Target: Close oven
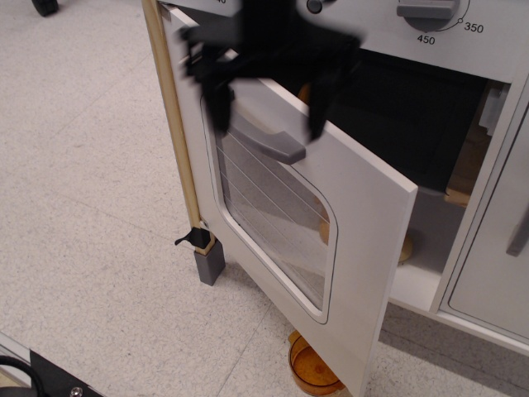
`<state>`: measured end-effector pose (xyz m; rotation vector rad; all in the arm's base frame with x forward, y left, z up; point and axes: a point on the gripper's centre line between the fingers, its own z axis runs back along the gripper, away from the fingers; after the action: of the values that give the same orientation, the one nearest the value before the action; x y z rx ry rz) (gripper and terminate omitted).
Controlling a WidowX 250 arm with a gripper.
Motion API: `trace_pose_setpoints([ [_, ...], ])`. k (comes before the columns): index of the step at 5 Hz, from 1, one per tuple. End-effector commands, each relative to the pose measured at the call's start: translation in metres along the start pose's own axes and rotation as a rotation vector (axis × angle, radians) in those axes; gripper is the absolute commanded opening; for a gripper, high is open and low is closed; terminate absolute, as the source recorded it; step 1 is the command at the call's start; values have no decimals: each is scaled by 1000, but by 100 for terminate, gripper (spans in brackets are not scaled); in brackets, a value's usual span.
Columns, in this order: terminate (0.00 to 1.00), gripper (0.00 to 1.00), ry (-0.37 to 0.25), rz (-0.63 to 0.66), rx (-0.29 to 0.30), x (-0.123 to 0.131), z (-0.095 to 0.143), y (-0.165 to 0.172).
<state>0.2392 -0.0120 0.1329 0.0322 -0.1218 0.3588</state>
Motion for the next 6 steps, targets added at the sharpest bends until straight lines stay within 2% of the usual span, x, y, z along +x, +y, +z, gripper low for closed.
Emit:
trace_pose_setpoints([
  [1,0,100,-96,-161,-20,-14,-43,9],
  [2,0,100,-127,-156,-38,-17,-72,-13],
  [3,0,100,-147,-127,-46,-7,-83,-38],
  [4,0,100,-137,-95,-49,7,-91,-61],
  [5,0,100,-159,-69,-71,18,-90,-77],
  [6,0,100,-200,-33,-97,43,-92,-92],
])
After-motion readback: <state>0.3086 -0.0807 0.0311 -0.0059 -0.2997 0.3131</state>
